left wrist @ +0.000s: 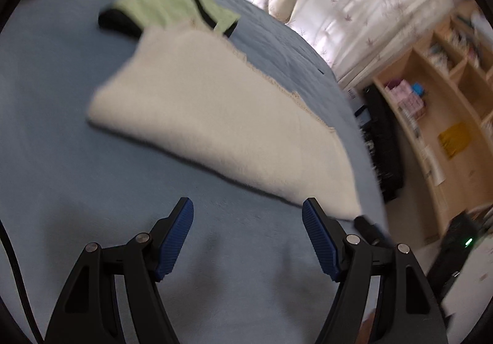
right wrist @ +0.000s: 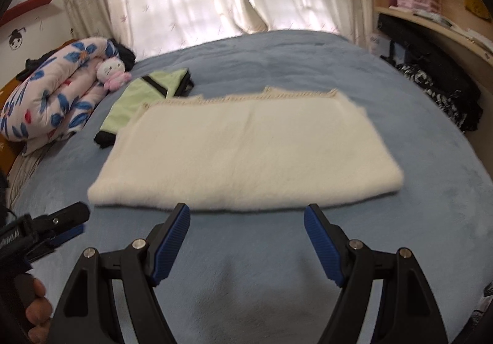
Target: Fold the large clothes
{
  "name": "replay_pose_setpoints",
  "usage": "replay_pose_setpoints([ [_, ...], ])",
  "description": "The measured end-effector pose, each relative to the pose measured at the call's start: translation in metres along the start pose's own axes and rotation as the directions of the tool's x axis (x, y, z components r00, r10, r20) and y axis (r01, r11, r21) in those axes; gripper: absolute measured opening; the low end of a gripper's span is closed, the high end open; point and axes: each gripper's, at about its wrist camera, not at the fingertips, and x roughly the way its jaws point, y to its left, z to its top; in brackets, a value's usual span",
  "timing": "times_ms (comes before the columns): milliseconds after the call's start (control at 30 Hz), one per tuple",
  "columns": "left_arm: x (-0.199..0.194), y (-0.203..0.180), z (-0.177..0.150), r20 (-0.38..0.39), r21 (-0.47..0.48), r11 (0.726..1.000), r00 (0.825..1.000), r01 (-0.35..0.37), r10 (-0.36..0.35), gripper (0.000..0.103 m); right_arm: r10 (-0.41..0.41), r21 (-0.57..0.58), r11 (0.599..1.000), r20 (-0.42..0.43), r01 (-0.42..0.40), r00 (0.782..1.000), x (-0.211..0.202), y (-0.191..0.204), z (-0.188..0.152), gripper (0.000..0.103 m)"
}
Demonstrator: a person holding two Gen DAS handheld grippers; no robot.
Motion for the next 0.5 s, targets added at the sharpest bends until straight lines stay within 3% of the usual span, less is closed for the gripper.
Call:
replay_pose_setpoints([
  [100,0.019,0.026,0.007,0.004,-0.084,0.995,0.999,0.054,-0.054,0.072,0.007,-0.007,1.000,-0.029,-0.007,1.000,0.016,0.003,-0.002,0.077],
  [300,0.048,0.068,0.032,0.068,-0.174,0.983,0.996,0.065,-0.054,0.071,0.003,-0.028,1.000,-0.030,-0.004,1.000,0.039,0.006,0.001,0.077],
  [500,0.085,0.101,0.069,0.068,-0.275,0.959,0.996,0.068,-0.051,0.071,0.022,-0.046,0.999,-0.052,-0.025,0.998,0.065,0.012,0.005,0.077],
])
